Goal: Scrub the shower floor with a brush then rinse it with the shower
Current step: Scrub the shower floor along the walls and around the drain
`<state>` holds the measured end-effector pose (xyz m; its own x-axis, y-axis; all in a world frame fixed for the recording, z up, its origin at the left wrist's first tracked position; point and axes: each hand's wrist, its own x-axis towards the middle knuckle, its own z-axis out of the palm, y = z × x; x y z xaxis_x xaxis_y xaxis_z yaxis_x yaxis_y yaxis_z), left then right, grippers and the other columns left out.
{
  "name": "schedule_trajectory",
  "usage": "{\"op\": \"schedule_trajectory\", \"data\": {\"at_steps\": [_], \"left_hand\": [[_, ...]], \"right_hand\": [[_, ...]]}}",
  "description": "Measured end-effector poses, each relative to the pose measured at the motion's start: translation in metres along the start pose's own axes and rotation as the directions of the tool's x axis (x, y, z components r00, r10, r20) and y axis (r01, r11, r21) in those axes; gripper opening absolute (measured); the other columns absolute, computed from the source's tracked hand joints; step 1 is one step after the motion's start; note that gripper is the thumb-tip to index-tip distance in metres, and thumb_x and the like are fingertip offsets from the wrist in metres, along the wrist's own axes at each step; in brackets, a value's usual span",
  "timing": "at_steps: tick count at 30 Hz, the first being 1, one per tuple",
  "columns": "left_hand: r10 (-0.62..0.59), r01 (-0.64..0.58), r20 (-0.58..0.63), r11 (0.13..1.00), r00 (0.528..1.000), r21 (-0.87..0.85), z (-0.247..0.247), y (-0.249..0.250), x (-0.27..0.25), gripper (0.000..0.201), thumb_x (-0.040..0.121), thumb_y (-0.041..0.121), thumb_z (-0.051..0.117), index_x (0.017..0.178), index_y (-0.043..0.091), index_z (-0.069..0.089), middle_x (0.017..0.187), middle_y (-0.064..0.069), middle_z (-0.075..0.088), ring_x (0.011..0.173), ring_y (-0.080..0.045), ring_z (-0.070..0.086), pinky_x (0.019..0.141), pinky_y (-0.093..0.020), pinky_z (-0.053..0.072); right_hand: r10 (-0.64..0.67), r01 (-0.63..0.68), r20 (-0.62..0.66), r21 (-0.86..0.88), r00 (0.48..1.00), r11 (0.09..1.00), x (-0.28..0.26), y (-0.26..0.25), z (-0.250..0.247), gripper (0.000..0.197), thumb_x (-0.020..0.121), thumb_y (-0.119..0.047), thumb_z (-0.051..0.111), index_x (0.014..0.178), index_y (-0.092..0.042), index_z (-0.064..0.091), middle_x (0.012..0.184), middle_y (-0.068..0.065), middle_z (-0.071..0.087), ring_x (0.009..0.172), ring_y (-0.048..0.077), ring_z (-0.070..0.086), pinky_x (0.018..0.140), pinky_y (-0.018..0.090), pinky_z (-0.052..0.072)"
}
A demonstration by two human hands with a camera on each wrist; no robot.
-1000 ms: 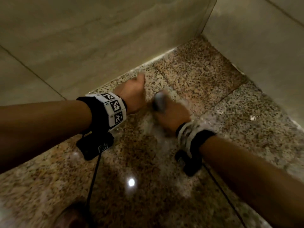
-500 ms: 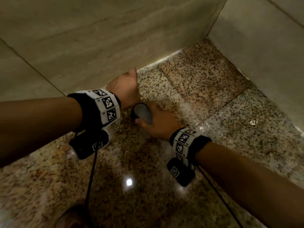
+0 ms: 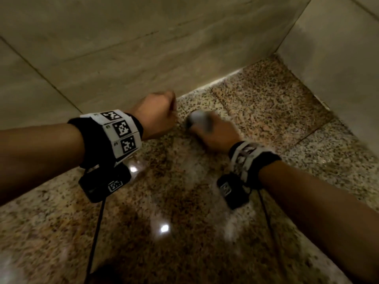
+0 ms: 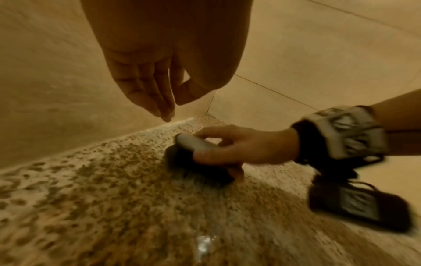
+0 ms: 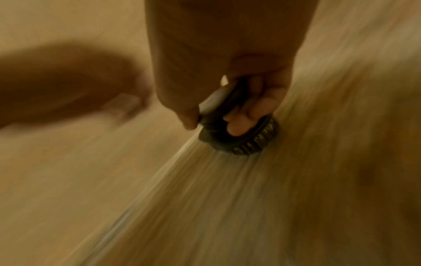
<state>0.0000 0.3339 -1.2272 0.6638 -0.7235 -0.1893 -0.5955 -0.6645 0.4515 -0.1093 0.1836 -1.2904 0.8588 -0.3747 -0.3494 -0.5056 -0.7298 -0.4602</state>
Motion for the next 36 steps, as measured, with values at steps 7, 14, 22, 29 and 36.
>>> {"op": "schedule_trajectory", "data": {"at_steps": [7,14,22,29,36], "left_hand": [[-0.094,0.067,-0.154,0.983,0.984,-0.171,0.011,-0.012,0.018,0.008,0.087,0.013,0.051,0.095,0.013,0.05,0.089,-0.008,0.06,0.08,-0.025,0.055,0.068,-0.032,0.043],[-0.001,-0.043,-0.126,0.936,0.992,-0.349,-0.006,0.003,0.036,0.013,0.086,0.015,0.05,0.099,0.012,0.053,0.097,-0.01,0.064,0.092,-0.028,0.06,0.08,-0.035,0.048],[0.023,-0.115,-0.259,0.931,0.966,-0.348,-0.025,0.005,0.053,0.016,0.086,0.008,0.045,0.1,0.009,0.053,0.096,-0.013,0.064,0.087,-0.032,0.06,0.076,-0.037,0.048],[-0.02,0.001,-0.223,0.996,0.975,-0.087,-0.039,-0.014,0.043,0.017,0.08,0.011,0.054,0.093,0.011,0.065,0.096,-0.017,0.068,0.093,-0.035,0.061,0.083,-0.041,0.049],[-0.13,0.132,-0.234,0.991,0.963,-0.007,-0.041,-0.004,0.04,0.019,0.079,0.027,0.046,0.09,0.019,0.059,0.084,-0.013,0.067,0.078,-0.034,0.062,0.069,-0.037,0.049]], "right_hand": [[-0.061,0.059,0.102,0.021,0.993,0.998,-0.002,-0.022,0.031,0.074,0.091,-0.064,0.047,0.15,-0.024,0.028,0.128,0.007,0.06,0.106,0.03,0.061,0.083,0.032,0.049],[0.263,-0.256,-0.114,0.075,0.958,0.964,0.006,-0.012,-0.069,0.067,0.084,-0.063,0.059,0.136,-0.022,0.048,0.126,0.005,0.061,0.109,0.029,0.061,0.086,0.033,0.051],[0.267,-0.27,-0.061,-0.054,0.962,0.961,0.034,-0.03,-0.067,0.07,0.082,-0.057,0.063,0.141,-0.024,0.041,0.128,0.006,0.059,0.105,0.03,0.059,0.086,0.037,0.052],[0.286,-0.302,-0.168,-0.081,0.944,0.95,0.095,0.016,-0.065,0.068,0.087,-0.06,0.054,0.138,-0.016,0.043,0.118,0.011,0.061,0.093,0.031,0.058,0.072,0.033,0.047],[0.326,-0.319,-0.16,0.071,0.932,0.945,0.118,0.009,-0.035,0.079,0.095,-0.046,0.051,0.149,0.001,0.018,0.136,0.02,0.05,0.119,0.038,0.053,0.092,0.042,0.047]]}}
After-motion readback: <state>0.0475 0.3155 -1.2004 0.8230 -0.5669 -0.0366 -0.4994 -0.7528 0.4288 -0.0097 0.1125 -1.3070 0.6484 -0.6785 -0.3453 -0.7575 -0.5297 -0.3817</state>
